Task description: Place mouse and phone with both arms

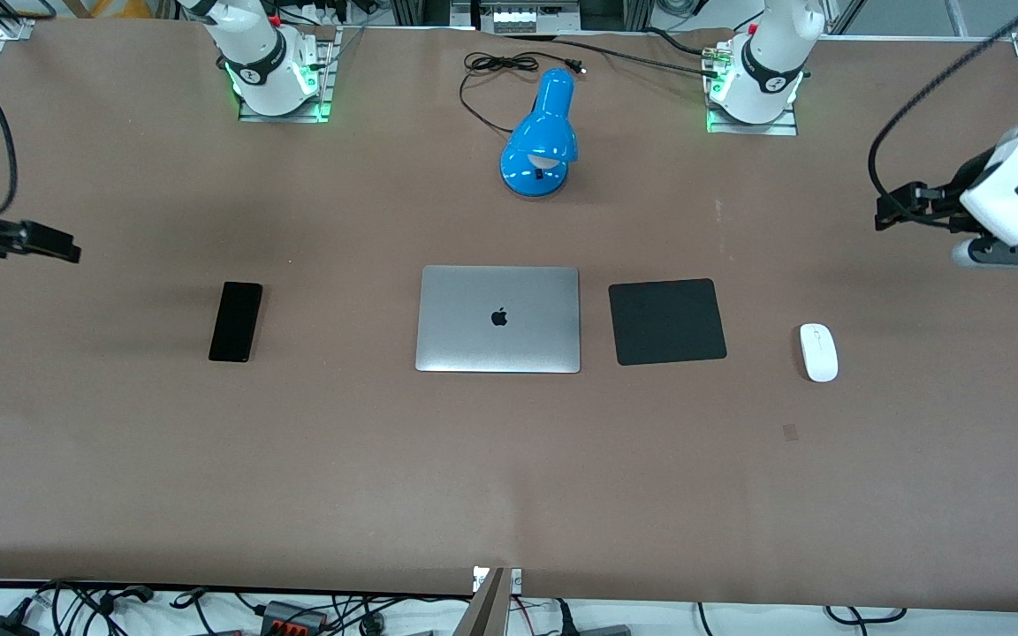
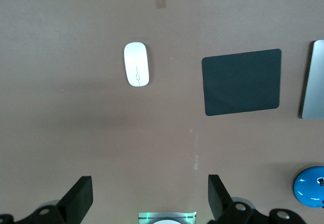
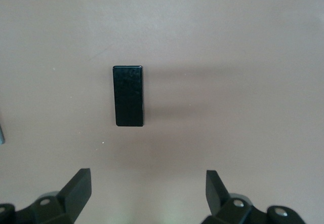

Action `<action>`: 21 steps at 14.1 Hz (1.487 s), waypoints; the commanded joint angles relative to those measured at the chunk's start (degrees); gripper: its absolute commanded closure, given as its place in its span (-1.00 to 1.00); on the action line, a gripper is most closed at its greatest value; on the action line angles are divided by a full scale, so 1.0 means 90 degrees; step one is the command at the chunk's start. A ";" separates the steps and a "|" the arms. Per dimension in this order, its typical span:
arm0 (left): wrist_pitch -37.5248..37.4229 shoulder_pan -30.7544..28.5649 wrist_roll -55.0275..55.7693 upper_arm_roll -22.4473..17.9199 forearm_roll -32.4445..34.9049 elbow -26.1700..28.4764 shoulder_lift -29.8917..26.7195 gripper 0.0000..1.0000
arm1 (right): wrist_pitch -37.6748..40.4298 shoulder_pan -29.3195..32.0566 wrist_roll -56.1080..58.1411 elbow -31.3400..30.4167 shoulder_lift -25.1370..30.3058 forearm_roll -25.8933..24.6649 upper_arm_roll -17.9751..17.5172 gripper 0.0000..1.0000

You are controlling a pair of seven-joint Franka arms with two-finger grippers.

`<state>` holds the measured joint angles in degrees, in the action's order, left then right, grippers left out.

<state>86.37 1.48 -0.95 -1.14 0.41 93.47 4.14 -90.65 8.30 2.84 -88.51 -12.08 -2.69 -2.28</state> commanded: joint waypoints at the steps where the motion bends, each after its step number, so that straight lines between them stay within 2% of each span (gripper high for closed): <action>1: -0.0037 -0.0095 -0.0314 -0.0001 0.0140 -0.0404 0.0681 -1.00 | -0.0297 0.0113 0.0125 0.0118 -0.0463 0.0258 -0.0069 -1.00; 3: 0.0090 -0.0456 -0.0354 0.0019 0.0092 -0.0513 0.1091 -1.00 | -0.0979 -0.0062 -0.0448 -0.0213 -0.0940 0.0289 -0.0079 -1.00; 6: 0.1473 -0.0496 -0.0383 0.0019 0.0130 -0.0386 0.1667 -1.00 | -0.2062 -0.0335 -0.1319 -0.0710 -0.1634 0.0279 -0.0079 -1.00; 9: 0.2198 -0.0593 -0.0383 0.0029 0.0140 -0.0231 0.2137 -1.00 | -0.3731 -0.0473 -0.1487 -0.1998 -0.1636 0.0260 -0.0079 -1.00; 11: 0.3045 -0.0594 -0.0373 0.0019 0.0140 0.0275 0.2284 -1.00 | -0.4116 -0.0483 -0.1497 -0.2332 -0.1655 0.0260 -0.0079 -1.00; 15: 0.5427 -0.0701 -0.0373 0.0019 0.0140 0.1740 0.2392 -1.00 | -0.4848 -0.0561 -0.1507 -0.2928 -0.1695 0.0269 -0.0079 -1.00; 18: 0.7019 -0.0769 -0.0383 0.0038 0.0140 0.2648 0.2616 -1.00 | -0.4869 -0.0590 -0.1546 -0.3007 -0.1773 0.0260 -0.0079 -1.00; 20: 0.7579 -0.0760 -0.0383 0.0068 0.0150 0.2982 0.2636 -1.00 | -0.4947 -0.0658 -0.1546 -0.3105 -0.1773 0.0260 -0.0079 -1.00; 21: 0.7591 -0.0770 -0.0383 0.0077 0.0150 0.3003 0.2675 -1.00 | -0.4976 -0.0678 -0.1546 -0.3153 -0.1773 0.0260 -0.0069 -1.00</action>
<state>152.66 -4.65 -3.63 -1.20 0.64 118.40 29.23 -133.92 2.94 -10.05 -114.58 -29.42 -0.49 -2.92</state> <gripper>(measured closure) 0.000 0.000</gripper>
